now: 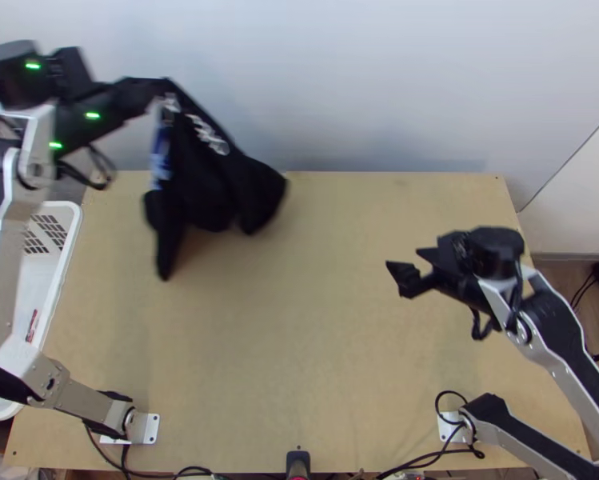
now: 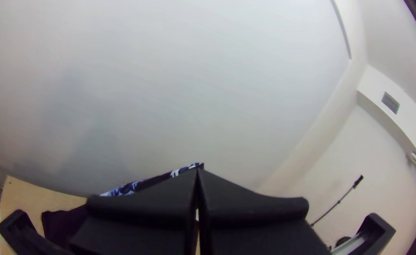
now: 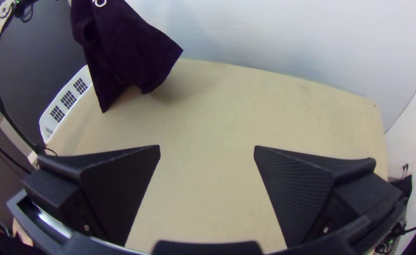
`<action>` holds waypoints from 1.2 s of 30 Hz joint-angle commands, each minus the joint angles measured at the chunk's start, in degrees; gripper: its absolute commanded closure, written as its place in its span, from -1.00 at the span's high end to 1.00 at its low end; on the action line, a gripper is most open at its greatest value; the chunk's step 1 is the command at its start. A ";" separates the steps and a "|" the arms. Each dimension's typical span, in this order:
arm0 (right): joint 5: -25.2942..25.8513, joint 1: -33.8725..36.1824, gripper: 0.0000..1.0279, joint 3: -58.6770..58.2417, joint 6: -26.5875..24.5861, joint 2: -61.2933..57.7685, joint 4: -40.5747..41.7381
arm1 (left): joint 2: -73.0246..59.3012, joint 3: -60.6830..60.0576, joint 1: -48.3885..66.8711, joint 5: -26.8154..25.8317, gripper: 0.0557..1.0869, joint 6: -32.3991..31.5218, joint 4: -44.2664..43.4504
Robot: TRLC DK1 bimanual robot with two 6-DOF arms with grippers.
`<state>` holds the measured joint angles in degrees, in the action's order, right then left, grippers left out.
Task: Fold the t-shirt
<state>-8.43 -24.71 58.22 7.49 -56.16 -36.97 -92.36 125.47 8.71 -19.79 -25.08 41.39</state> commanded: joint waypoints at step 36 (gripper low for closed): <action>-5.02 11.26 0.80 -23.32 4.64 21.18 4.19 | -34.65 -7.17 1.92 18.91 0.92 6.10 -8.34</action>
<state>-13.45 -12.32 35.38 10.33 -33.50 -34.46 -122.52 121.84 18.70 -3.75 -22.09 29.19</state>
